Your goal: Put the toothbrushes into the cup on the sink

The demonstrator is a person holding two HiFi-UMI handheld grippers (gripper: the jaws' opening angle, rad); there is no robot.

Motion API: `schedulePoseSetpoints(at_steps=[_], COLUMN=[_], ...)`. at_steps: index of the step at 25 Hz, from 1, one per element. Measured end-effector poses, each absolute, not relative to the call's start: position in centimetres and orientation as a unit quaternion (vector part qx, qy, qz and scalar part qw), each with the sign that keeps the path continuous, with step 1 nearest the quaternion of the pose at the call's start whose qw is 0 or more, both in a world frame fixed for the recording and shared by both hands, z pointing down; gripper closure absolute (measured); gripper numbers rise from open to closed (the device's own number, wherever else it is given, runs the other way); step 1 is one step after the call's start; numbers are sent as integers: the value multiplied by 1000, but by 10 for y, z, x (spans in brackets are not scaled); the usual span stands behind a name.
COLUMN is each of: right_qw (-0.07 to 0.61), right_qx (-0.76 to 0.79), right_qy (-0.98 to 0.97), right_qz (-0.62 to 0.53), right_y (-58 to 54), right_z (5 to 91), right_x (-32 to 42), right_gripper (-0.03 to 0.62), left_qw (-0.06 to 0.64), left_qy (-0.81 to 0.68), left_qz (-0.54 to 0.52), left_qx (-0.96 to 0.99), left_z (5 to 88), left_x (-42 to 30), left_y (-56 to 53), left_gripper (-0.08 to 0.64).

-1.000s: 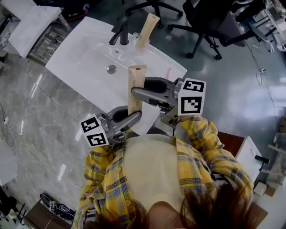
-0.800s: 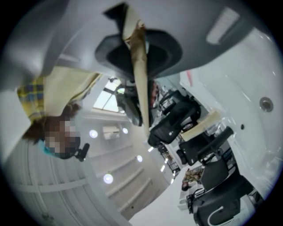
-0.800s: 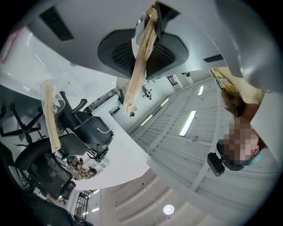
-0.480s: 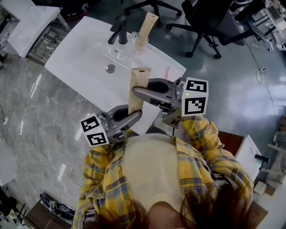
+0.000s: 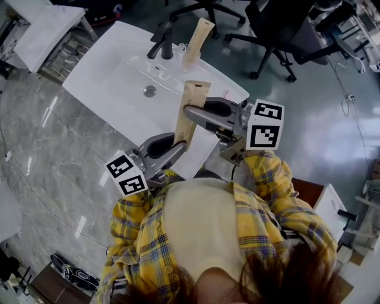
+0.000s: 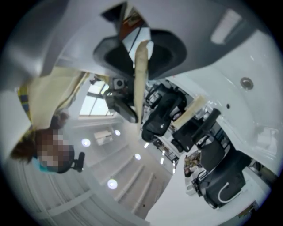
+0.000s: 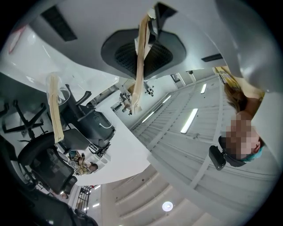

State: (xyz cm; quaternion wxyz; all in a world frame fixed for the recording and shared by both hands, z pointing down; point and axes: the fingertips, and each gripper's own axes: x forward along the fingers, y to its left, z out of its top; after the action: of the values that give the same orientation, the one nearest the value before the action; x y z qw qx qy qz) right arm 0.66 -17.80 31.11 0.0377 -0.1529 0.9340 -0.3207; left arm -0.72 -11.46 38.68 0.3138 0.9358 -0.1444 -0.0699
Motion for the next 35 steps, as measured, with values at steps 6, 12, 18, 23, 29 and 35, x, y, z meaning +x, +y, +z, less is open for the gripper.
schedulePoseSetpoints(at_steps=[6,12,18,23,29,35], right_qw=[47,46,46,48,62,64], right_qx=[-214,-280,-350,-398,-450,-496], right_qy=[933,930,920,911,891,865], right_qz=[-285,-232,-169,-99,-24,37], right_y=[-205,-228,-254,-280,-310,-341], right_z=[299,292,290,282,269,279], right_x=[27,41,50,57,67,72], right_gripper=[556,555,556,557,557,557], left_qw=[292,239,199,192,196,205], left_qy=[-247,-357,-422,-450,-468,-473], left_qz=[-57,-6,51,68,74,76], left_qx=[922,903,883,870,858,854], left_z=[392,395,399,401,405,410], left_x=[-31,-50,-58,-62,-69,-69], left_y=[-139,-160,-170,-170,-165,-157], left_gripper=[465,465,482,515,532,534])
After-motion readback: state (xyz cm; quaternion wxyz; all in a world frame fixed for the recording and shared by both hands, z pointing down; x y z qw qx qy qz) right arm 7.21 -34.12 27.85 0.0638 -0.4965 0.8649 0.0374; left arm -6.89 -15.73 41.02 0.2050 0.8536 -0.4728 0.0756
